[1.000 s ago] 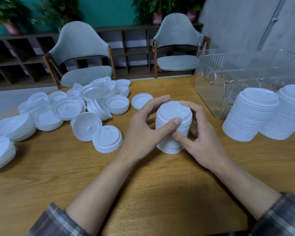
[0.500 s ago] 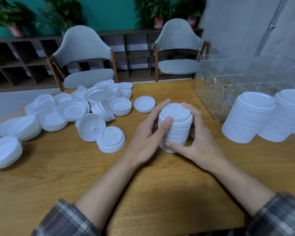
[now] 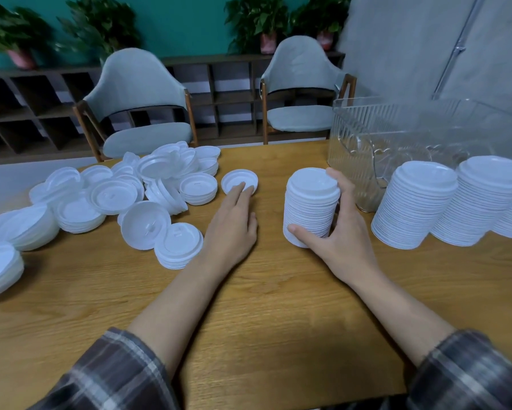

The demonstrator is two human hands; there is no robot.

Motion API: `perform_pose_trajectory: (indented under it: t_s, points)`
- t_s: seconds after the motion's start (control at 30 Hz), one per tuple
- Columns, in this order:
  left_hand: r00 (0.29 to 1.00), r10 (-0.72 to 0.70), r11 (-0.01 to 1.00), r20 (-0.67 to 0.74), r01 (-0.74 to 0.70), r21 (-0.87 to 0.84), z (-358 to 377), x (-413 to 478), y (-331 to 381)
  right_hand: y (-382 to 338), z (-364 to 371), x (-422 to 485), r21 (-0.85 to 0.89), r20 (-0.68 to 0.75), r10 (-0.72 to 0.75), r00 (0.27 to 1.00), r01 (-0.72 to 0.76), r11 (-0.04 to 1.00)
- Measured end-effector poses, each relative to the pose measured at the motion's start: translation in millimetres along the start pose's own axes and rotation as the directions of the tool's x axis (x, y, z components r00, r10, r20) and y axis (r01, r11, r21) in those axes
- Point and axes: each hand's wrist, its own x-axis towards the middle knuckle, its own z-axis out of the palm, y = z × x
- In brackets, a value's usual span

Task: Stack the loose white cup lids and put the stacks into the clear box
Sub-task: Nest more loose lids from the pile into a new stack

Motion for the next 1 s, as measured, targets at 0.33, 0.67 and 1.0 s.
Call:
perform_pose_trajectory:
  t_s: [0.33,0.67,1.0]
  points:
    - [0.996,-0.016,0.988,-0.083,0.029,0.152,0,25,-6,2,-1,0,-0.016,0.013,0.031,0.999,-0.030,0.999]
    - [0.992,0.031,0.986,-0.122,-0.010,0.169,-8,9,-1,0,-1,-1,-0.015,0.011,0.055,0.998,-0.055,0.998]
    - [0.958,-0.107,0.966,-0.265,0.037,-0.257,-26,-6,2,-8,-5,-6,0.025,0.044,0.053,0.998,-0.054,0.998]
